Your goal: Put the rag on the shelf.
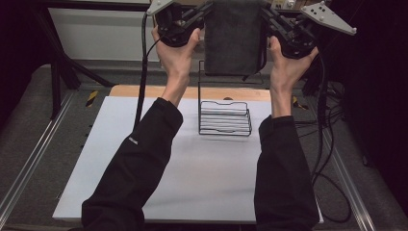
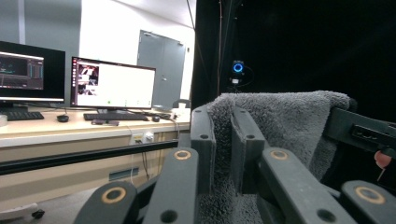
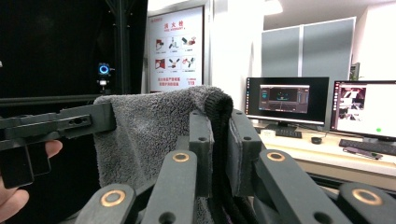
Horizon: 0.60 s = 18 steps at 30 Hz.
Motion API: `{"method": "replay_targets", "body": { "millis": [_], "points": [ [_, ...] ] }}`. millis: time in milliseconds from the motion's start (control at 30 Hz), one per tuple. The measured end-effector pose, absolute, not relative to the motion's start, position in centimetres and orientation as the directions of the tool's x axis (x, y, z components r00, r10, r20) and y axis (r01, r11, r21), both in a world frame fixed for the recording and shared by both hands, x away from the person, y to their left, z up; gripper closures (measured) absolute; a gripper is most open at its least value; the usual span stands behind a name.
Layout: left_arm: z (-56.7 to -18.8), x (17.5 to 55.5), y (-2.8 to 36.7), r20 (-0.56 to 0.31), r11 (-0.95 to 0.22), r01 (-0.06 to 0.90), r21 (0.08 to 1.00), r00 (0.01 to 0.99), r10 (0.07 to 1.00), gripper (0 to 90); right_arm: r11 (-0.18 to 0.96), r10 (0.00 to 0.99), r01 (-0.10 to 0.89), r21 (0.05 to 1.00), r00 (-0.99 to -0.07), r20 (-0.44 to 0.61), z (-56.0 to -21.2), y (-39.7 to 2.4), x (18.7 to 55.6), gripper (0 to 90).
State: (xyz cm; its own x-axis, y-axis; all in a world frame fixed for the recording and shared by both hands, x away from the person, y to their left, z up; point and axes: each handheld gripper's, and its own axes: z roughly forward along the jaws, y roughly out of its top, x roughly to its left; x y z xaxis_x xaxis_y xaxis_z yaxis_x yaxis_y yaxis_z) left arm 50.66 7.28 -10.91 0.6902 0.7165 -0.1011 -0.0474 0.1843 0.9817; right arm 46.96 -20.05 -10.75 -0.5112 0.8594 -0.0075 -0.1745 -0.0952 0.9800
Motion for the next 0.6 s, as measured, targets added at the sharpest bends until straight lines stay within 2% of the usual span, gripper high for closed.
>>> {"method": "replay_targets", "body": {
  "millis": [600],
  "points": [
    [-14.6,53.3,7.7,-0.106,0.112,0.034,0.993,0.677,0.728,80.8,-0.067,0.862,-0.077,0.995,-0.506,0.019,-14.2,-19.8,49.8,82.2]
  ]
}}
